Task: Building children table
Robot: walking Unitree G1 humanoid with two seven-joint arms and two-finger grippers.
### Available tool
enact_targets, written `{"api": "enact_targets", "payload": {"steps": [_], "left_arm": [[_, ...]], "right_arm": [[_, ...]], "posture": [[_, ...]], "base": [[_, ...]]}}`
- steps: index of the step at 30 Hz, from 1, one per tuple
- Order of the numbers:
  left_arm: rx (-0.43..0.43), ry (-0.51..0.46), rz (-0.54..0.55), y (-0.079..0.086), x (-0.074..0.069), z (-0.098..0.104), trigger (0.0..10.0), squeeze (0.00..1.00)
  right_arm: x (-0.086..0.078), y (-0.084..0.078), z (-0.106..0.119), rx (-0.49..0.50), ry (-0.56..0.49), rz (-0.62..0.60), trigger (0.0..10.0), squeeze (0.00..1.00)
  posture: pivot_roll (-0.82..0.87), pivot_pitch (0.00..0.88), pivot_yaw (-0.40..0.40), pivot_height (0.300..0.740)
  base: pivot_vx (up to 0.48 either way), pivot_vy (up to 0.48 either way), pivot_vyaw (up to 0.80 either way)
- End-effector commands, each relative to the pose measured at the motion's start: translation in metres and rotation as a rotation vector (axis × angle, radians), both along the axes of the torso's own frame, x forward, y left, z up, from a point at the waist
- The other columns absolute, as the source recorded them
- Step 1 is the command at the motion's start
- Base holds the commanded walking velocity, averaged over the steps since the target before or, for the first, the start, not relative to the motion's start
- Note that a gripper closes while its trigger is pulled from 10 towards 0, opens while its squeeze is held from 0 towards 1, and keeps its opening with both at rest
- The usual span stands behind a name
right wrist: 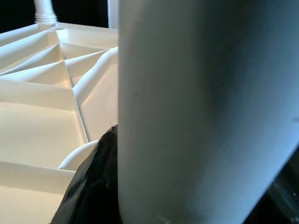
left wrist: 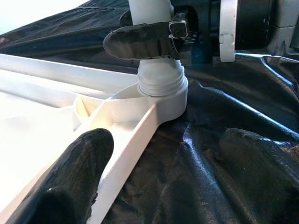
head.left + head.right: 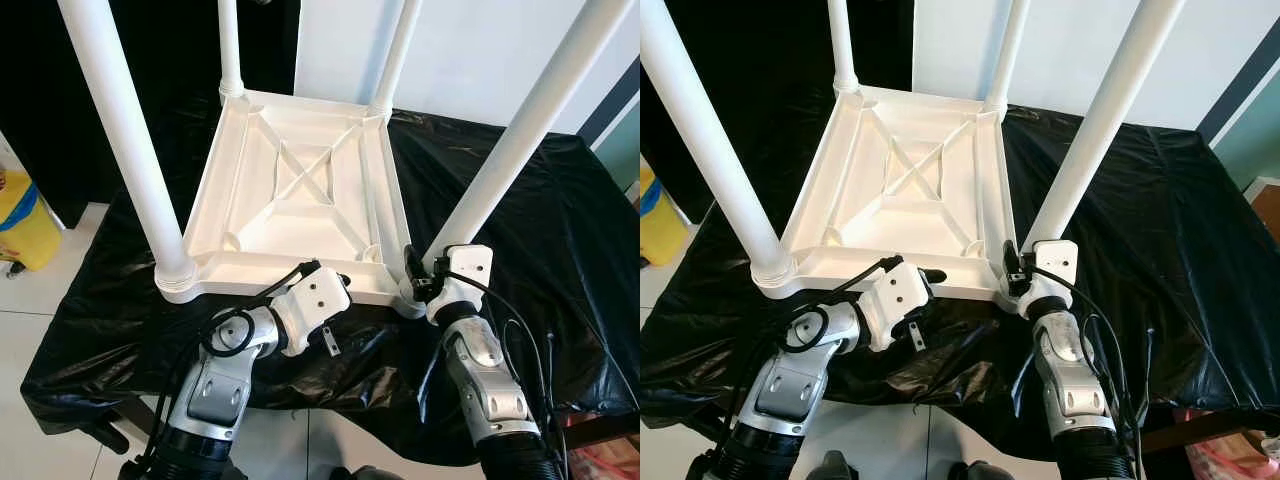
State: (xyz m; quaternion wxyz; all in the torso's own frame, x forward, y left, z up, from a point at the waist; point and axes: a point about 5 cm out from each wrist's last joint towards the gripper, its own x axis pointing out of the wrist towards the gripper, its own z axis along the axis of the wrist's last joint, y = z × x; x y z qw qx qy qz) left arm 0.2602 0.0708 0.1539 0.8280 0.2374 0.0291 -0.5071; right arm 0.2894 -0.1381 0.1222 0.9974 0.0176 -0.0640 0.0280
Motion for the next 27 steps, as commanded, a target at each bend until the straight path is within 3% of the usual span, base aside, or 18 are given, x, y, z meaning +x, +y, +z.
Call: {"api": "enact_targets", "payload": {"steps": [1, 17, 18, 26, 27], "left_arm": [[-0.03, -0.055, 0.154, 0.0013, 0.0064, 0.0005, 10.0, 0.0], [-0.032, -0.059, 0.162, 0.0016, 0.0075, 0.0015, 10.0, 0.0], [-0.032, -0.059, 0.163, 0.0017, 0.0073, 0.0014, 10.0, 0.0], [-0.031, -0.06, 0.166, 0.0029, 0.0071, 0.0017, 10.0, 0.0], [-0.031, -0.061, 0.166, 0.0032, 0.0074, 0.0019, 10.0, 0.0]], "right_arm": [[-0.0033, 0.004, -0.0095, -0.019, 0.052, 0.006, 10.0, 0.0], [-0.0027, 0.0051, -0.0069, -0.019, 0.047, -0.001, 10.0, 0.0], [-0.0029, 0.0054, -0.0062, -0.019, 0.046, 0.0, 10.0, 1.0], [-0.0037, 0.0079, -0.0018, -0.009, 0.021, 0.055, 10.0, 1.0], [-0.0042, 0.0077, -0.0008, -0.01, 0.015, 0.072, 10.0, 0.34]], "posture": [[0.18, 0.085, -0.169, 0.74], [0.19, 0.082, -0.179, 0.74], [0.19, 0.082, -0.18, 0.74], [0.19, 0.081, -0.177, 0.74], [0.19, 0.081, -0.177, 0.74]], "base": [[0.0, 0.0, 0.0], [0.0, 0.0, 0.0], [0.0, 0.0, 0.0], [0.0, 0.0, 0.0], [0.0, 0.0, 0.0]]}}
